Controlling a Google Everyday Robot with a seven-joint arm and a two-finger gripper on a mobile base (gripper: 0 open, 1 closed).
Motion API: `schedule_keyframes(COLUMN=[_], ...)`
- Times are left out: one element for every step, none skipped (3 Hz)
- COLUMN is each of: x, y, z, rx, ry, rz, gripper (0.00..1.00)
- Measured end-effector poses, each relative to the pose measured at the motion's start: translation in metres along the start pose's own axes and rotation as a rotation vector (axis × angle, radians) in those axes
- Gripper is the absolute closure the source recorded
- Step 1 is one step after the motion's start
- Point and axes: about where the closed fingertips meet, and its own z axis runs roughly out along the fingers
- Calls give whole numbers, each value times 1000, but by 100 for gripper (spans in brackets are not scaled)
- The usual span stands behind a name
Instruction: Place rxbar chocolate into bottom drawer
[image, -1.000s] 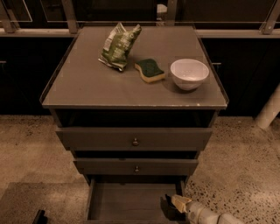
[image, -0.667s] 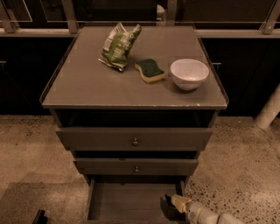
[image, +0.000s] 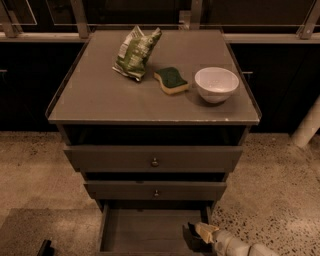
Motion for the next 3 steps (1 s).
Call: schedule_keyframes(x=[0, 0, 0], y=[0, 0, 0], z=[0, 0, 0], rx=[0, 0, 0], ry=[0, 0, 0], rz=[0, 0, 0], gripper=[11, 0, 0])
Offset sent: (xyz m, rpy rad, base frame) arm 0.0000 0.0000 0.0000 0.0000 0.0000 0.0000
